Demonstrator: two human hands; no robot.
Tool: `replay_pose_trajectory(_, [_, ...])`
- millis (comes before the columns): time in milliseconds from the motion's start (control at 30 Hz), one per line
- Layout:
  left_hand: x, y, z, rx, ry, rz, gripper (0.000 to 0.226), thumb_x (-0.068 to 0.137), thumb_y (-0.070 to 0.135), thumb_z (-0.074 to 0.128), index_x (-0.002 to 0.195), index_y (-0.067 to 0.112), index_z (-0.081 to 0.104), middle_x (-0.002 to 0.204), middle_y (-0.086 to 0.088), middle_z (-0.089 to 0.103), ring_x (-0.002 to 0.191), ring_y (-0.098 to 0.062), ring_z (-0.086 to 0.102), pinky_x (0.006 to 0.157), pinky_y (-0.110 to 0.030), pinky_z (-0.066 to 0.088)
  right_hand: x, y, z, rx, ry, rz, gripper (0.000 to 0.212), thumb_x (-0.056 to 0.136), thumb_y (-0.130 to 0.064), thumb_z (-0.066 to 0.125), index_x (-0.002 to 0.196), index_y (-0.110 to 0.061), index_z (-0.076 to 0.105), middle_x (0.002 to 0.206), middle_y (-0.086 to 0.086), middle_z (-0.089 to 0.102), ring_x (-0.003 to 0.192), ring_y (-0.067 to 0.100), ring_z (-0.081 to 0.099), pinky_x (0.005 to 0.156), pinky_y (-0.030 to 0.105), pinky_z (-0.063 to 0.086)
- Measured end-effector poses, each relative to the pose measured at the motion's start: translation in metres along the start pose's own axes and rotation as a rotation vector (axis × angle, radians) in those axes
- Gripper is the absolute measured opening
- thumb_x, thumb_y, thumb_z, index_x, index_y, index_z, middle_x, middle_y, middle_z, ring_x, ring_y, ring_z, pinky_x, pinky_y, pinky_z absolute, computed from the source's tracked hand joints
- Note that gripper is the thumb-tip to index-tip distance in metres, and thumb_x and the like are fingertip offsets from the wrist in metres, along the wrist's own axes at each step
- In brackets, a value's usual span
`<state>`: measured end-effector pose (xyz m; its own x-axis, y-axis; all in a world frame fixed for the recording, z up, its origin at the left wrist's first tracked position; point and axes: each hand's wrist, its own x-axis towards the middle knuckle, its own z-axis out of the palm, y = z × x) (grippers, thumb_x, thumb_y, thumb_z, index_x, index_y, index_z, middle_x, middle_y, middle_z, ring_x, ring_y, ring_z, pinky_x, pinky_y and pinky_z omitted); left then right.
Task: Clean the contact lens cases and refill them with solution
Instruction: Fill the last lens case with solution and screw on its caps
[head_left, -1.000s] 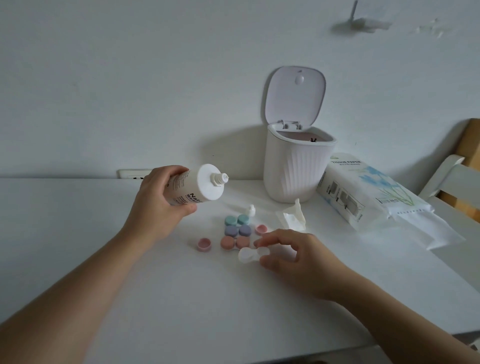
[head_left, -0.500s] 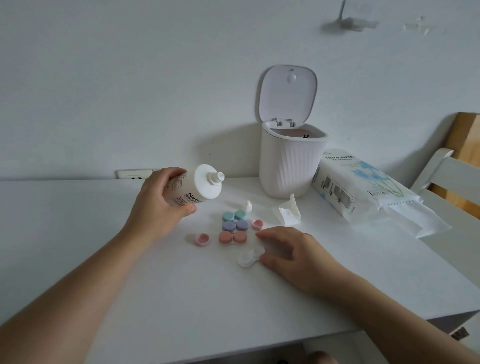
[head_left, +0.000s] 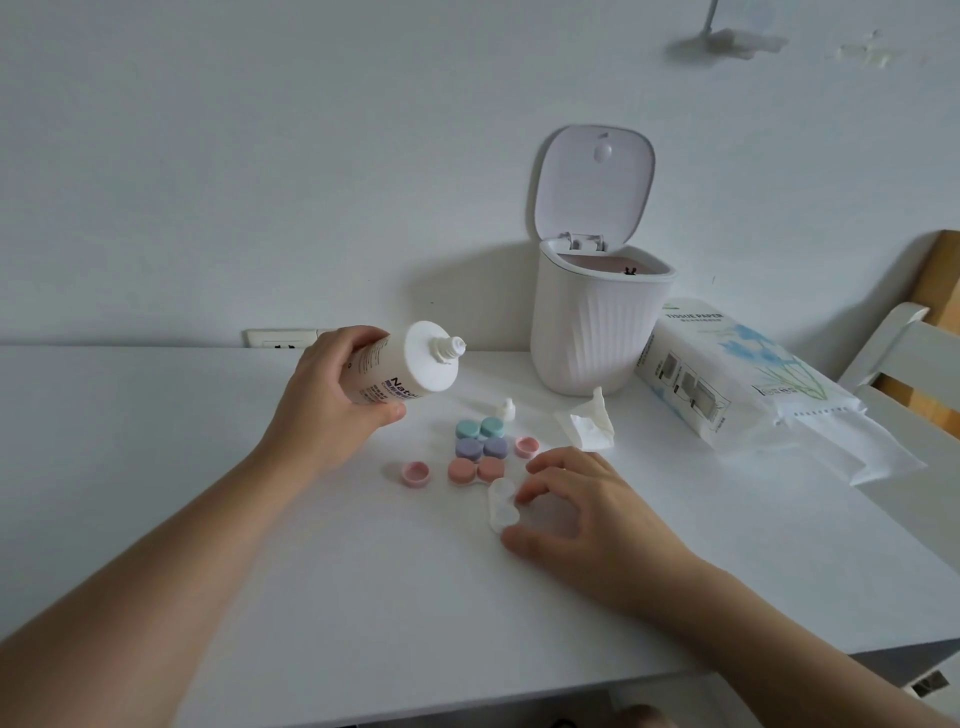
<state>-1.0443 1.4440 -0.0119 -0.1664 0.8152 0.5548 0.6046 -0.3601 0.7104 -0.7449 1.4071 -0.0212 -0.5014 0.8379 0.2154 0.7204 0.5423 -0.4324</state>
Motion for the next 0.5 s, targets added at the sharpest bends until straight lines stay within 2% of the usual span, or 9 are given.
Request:
replay_pose_trajectory(133, [0.0002,0.0000,0.0007,0.008,-0.003,0.024,0.075,0.063,0.009,0.091,0.111,0.050,0.051,0.114,0.030,0.054,0.115,-0.012,0.054,0.087,-0.016,0.039,0.0030,-0.0047,0.0053,-0.036,0.012,0.000,0.057,0.069,-0.082,0.055,0.106,-0.040,0.066,0.120,-0.031,0.046,0.123,-0.006,0.040,0.102,0.018,0.034])
replay_pose_trajectory(300, [0.0010,-0.0013,0.0016,0.012,-0.018,0.044,0.076,0.063,0.009,0.091,0.109,0.053,0.049,0.115,0.030,0.055,0.116,-0.012,0.053,0.087,-0.016,0.038,0.0048,-0.0077,0.0085,-0.019,0.019,-0.002,0.053,0.071,-0.080,0.056,0.105,-0.042,0.068,0.115,-0.032,0.050,0.117,-0.008,0.042,0.099,0.018,0.035])
replay_pose_trajectory(500, [0.0000,0.0010,0.0010,0.024,-0.034,0.066,0.079,0.064,0.008,0.091,0.105,0.062,0.050,0.114,0.033,0.055,0.118,-0.011,0.053,0.089,-0.016,0.039,0.0058,-0.0050,0.0077,0.043,0.036,0.020,0.036,0.078,-0.063,0.069,0.103,-0.038,0.073,0.112,-0.029,0.055,0.113,-0.007,0.047,0.096,0.014,0.035])
